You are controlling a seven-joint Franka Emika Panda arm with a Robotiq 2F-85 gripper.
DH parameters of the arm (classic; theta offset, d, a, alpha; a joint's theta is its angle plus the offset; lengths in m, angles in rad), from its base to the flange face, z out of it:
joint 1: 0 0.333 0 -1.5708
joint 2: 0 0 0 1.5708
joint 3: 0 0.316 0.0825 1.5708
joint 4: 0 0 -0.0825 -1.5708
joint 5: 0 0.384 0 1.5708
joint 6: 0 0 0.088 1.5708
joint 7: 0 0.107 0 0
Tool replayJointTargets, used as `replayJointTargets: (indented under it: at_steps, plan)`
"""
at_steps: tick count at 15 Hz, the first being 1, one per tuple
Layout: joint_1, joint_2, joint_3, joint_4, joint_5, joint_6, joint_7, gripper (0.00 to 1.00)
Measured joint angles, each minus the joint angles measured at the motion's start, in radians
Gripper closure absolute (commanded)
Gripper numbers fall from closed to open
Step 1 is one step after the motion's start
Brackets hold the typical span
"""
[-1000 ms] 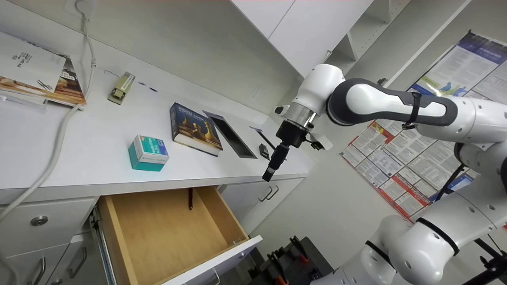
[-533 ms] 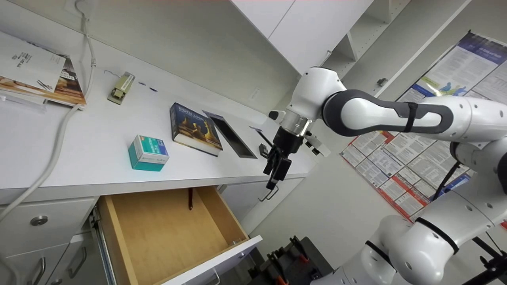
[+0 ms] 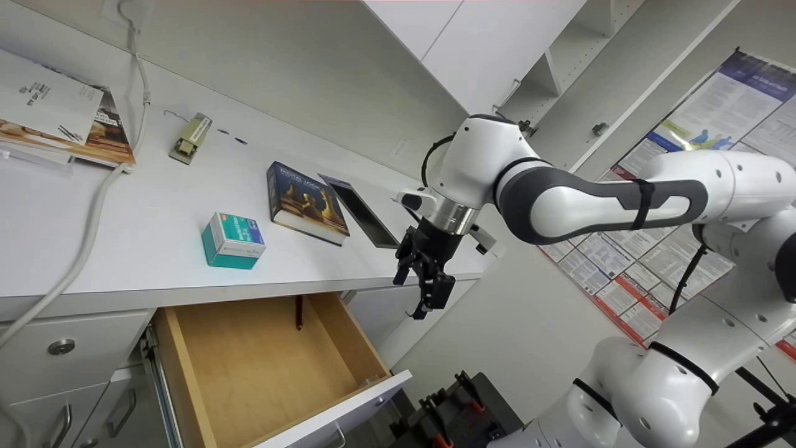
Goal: Take the pen out of the open drawer and put it on the counter
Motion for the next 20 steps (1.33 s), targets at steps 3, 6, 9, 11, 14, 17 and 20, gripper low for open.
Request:
replayJointTargets:
  at_steps: [3, 6, 9, 11, 14, 17, 20]
  plan:
    - [0.026, 0.012, 0.028, 0.000, -0.026, 0.022, -0.037, 0.00]
    - [0.026, 0.012, 0.029, 0.000, -0.028, 0.023, -0.043, 0.00]
    - [0.026, 0.016, 0.030, 0.000, -0.036, 0.022, -0.079, 0.00]
    - [0.026, 0.027, 0.030, 0.000, -0.059, 0.022, -0.177, 0.00]
    - [0.025, 0.045, 0.030, -0.001, -0.097, 0.023, -0.329, 0.00]
    - [0.024, 0.065, 0.030, -0.003, -0.134, 0.040, -0.479, 0.00]
    - [0.027, 0.084, 0.041, -0.017, -0.176, 0.100, -0.596, 0.00]
